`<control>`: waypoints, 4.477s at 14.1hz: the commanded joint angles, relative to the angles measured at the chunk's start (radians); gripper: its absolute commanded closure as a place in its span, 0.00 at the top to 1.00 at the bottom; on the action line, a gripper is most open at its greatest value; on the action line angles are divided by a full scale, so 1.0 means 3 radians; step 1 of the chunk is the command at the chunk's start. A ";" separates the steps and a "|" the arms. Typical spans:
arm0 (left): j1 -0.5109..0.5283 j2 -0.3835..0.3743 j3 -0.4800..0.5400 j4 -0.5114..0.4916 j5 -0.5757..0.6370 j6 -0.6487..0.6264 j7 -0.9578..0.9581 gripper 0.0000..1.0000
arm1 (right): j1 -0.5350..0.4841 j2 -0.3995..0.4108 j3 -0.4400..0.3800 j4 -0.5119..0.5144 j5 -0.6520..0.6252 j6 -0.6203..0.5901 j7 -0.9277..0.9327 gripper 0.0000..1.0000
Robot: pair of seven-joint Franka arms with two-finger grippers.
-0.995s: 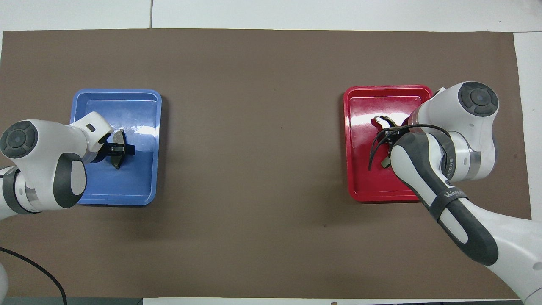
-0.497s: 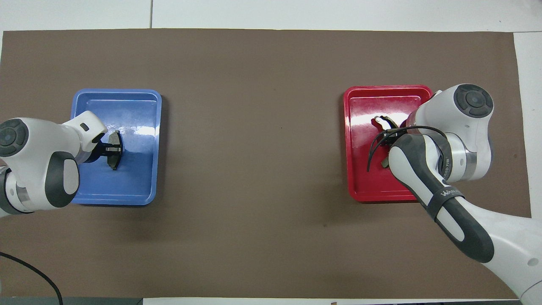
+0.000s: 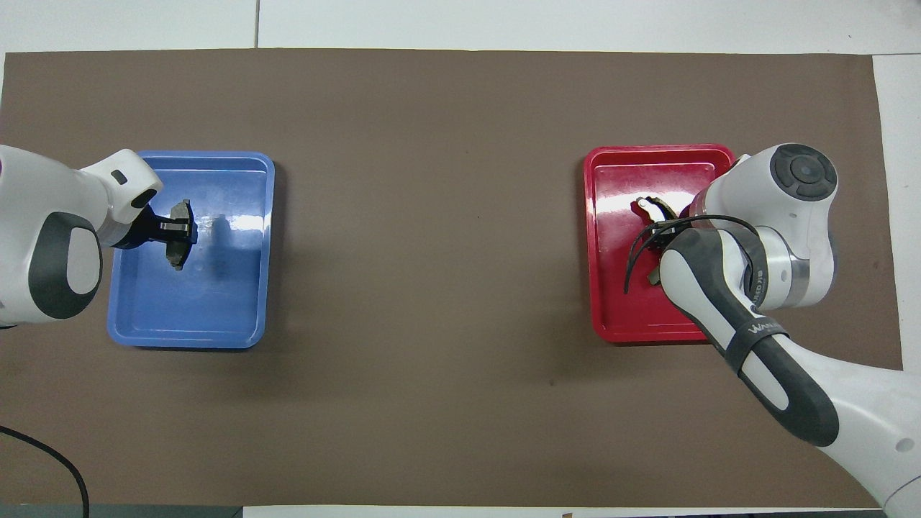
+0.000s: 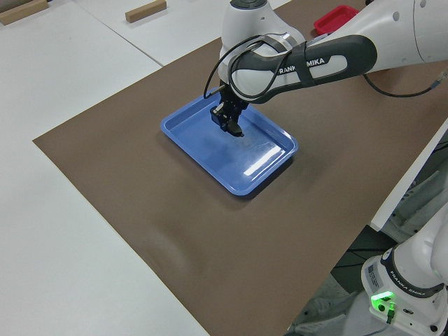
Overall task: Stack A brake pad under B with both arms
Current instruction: 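Lift the dark brake pad with the left gripper toward the table center, then lower the dark pad onto the table center and open the left gripper, then retract the left gripper while the right gripper carries the silver pad over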
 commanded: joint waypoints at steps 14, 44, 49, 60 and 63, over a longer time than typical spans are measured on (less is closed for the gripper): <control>-0.0452 0.0453 -0.2005 0.0585 0.1018 0.0137 -0.3365 0.01 | -0.0076 -0.0042 0.0018 -0.0038 0.0046 -0.0065 -0.0194 0.52; -0.0694 0.1202 -0.1933 0.1184 0.1746 -0.0245 -0.3981 1.00 | -0.0036 -0.0063 0.0115 0.0718 0.0046 -0.0970 -0.0204 0.00; -0.0290 0.0666 -0.1893 0.1178 0.1011 -0.0863 -0.3026 1.00 | 0.0117 -0.0037 0.0228 0.1070 0.0224 -0.1311 0.0076 0.00; 0.0877 -0.0388 -0.1444 0.1367 0.0335 -0.2122 -0.0898 1.00 | 0.1283 0.0305 0.0238 0.1102 0.0240 -0.0674 0.1529 0.00; -0.0015 -0.0583 -0.0291 0.1404 0.0192 -0.2194 -0.0683 1.00 | 0.1330 0.0387 0.0238 0.1056 0.0245 -0.0556 0.1656 0.00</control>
